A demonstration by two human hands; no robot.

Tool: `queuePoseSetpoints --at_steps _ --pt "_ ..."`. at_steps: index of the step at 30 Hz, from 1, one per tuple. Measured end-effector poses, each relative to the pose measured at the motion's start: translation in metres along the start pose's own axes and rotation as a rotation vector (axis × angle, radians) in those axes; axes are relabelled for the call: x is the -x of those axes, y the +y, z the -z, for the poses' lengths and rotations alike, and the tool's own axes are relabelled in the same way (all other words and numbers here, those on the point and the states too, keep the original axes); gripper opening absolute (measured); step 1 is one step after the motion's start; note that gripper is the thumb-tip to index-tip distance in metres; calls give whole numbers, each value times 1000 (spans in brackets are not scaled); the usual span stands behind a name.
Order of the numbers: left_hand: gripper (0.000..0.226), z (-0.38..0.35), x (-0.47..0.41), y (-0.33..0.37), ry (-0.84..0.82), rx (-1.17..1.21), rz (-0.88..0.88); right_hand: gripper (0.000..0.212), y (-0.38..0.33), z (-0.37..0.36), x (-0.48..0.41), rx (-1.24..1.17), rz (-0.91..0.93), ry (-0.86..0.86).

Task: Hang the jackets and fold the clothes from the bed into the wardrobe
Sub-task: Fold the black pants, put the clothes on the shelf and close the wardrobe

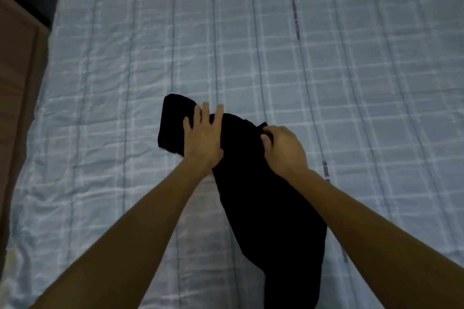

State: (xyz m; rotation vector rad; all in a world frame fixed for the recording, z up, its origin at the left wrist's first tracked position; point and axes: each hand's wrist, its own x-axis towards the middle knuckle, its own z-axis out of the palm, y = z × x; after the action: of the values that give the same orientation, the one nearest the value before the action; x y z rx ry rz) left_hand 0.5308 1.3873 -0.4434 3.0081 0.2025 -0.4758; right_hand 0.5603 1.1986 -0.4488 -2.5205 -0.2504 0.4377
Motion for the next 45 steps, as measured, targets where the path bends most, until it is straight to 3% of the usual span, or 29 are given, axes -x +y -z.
queuePoseSetpoints --at_steps 2,4,7,10,14,18,22,24,26,28,30,33,37,39,42,45 --pt "97 -14 -16 -22 -162 -188 -78 34 1 -10 -20 -16 -15 -15" --pt "80 -27 -18 -38 -244 -250 -156 37 0 -18 -35 -25 -53 -21" --pt "45 -43 -5 -43 -155 -157 -259 34 2 -30 -45 15 -115 -58" --pt "27 -52 15 -40 -68 -12 -315 45 1 -37 -41 70 -194 -187" --pt "26 -50 46 -43 -65 55 -322 32 -6 -29 -31 93 -255 -278" --pt "24 -40 77 -44 -158 211 -362 27 -18 -13 -9 -142 -267 -125" --pt "11 -14 103 -41 -310 120 -438 21 -37 19 20 -340 -283 20" --pt "16 4 114 -37 -429 19 -410 19 -46 38 37 -384 -236 29" --pt "17 26 125 -28 -466 69 -324 16 -56 58 54 -406 -148 24" --pt "27 51 133 -19 -325 342 -171 11 -72 82 71 -440 -56 30" --pt "39 80 141 -7 -81 584 -46 8 -91 109 89 -466 39 3" --pt "74 131 158 10 156 616 -99 10 -123 156 120 -480 155 -67" --pt "71 195 192 22 168 578 -279 6 -159 219 167 -448 260 24" --pt "64 219 215 27 112 710 -265 5 -175 246 191 -418 289 128" --pt "55 245 244 34 189 916 -147 4 -198 281 228 -375 354 248" --pt "65 266 271 41 182 972 -138 6 -215 309 265 -337 387 304"
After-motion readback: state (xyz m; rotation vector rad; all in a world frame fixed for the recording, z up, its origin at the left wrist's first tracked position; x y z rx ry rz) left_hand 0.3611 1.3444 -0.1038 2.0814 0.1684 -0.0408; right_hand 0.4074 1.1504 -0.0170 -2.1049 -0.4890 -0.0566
